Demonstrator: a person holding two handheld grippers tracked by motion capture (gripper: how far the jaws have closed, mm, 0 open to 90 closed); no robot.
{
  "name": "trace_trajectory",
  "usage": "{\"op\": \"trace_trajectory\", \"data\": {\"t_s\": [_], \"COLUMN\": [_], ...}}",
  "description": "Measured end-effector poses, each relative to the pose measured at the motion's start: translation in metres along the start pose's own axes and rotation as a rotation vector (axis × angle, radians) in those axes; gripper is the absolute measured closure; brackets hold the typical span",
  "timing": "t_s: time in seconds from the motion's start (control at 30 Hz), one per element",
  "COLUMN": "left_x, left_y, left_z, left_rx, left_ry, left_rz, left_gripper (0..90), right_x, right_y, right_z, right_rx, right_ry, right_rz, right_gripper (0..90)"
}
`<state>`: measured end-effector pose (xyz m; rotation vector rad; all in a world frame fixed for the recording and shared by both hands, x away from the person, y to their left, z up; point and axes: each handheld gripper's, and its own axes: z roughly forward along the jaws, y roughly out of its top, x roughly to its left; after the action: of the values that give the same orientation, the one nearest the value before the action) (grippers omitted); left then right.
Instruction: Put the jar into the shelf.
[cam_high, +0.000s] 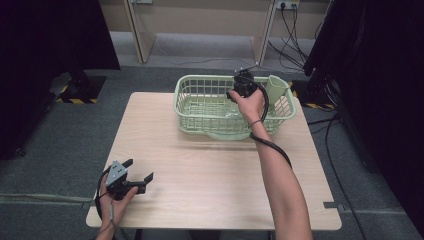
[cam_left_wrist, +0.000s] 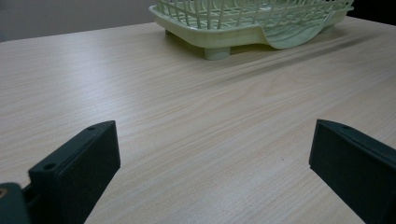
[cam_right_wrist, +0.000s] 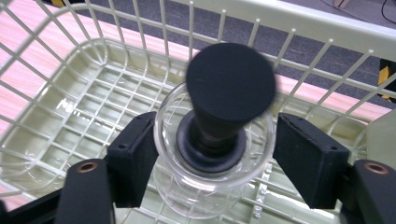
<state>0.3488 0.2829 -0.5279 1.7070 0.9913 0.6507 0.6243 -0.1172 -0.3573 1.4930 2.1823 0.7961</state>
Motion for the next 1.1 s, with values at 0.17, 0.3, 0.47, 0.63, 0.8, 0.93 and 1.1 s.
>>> {"op": "trace_trajectory", "data": {"t_s": [0.17, 0.3, 0.47, 0.63, 0.8, 0.93, 1.1], "left_x": [0.0, 0.0, 0.0, -0.001, 0.0, 0.0, 0.0], "left_y": [0.0, 0.0, 0.0, 0.0, 0.0, 0.0, 0.0], "left_z": [0.0, 0.0, 0.0, 0.0, 0.0, 0.0, 0.0], "left_rx": [-0.001, -0.001, 0.0, 0.001, 0.005, 0.003, 0.002], "left_ry": [0.001, 0.001, 0.002, 0.003, 0.003, 0.003, 0.003], "left_rz": [0.001, 0.002, 0.003, 0.004, 0.006, 0.003, 0.002], "left_gripper": [1.5, 1.5, 1.5, 1.5, 1.5, 1.5, 1.5], "right_x": [0.004, 0.004, 0.001, 0.0, -0.001, 0.001, 0.003], "right_y": [-0.002, -0.005, -0.009, -0.014, -0.02, -0.023, -0.026], "right_z": [-0.002, -0.003, -0.007, -0.012, -0.015, -0.018, -0.025], "right_rx": [0.008, -0.001, -0.007, -0.013, -0.028, -0.031, -0.047], "right_ry": [0.007, 0.034, 0.048, 0.058, 0.066, 0.067, 0.07], "right_rz": [-0.013, 0.003, 0.012, 0.018, 0.017, 0.005, 0.001], "right_gripper": [21.6, 12.8, 6.7, 5.5, 5.2, 5.2, 5.2]}}
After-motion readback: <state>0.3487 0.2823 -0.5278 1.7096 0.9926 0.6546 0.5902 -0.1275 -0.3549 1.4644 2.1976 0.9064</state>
